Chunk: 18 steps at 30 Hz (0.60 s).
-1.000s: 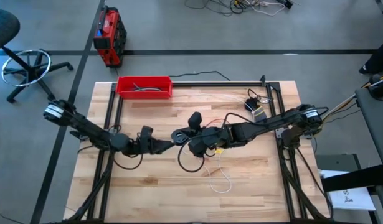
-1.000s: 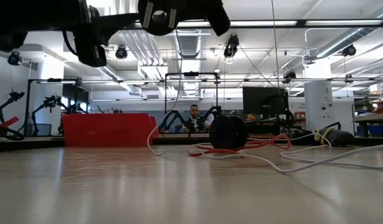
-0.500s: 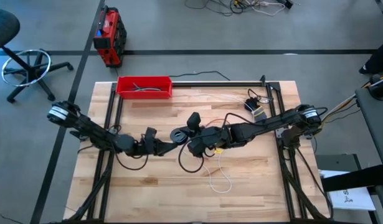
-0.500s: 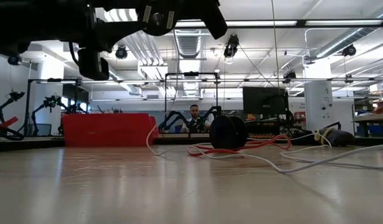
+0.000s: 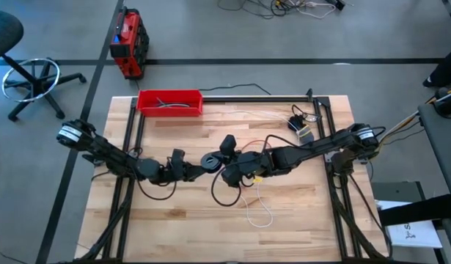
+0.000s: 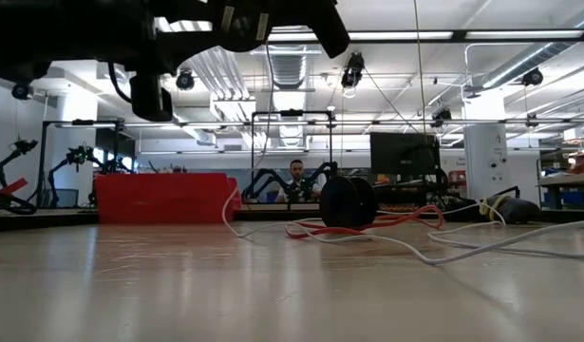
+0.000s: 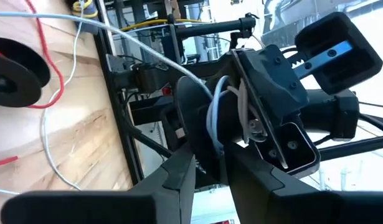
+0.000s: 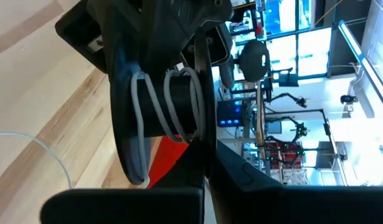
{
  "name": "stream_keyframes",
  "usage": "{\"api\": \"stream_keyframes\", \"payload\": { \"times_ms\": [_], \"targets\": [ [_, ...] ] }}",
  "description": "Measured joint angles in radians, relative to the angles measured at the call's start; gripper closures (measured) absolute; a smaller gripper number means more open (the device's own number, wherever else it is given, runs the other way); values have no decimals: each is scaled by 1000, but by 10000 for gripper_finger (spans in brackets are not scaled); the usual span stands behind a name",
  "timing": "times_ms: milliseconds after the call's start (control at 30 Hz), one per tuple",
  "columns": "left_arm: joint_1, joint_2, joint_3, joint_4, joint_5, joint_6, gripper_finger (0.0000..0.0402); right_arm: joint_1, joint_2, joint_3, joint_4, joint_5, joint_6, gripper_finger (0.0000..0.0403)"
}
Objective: Coil cords
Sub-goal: Coil the white wire onto the black spool
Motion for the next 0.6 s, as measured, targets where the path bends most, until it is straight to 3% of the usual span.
{"api": "stream_keyframes", "payload": {
  "times_ms": [267, 433, 600],
  "targets": [
    [1, 1, 18, -10, 4, 68, 326, 8, 26, 2, 8, 15, 8, 403],
    [0, 1, 18, -31, 7, 109, 385, 18, 33, 3, 15, 19, 100, 401],
    [0, 1, 18, -45, -10, 176, 394, 22, 30, 3, 2, 16, 179, 365]
  ]
}}
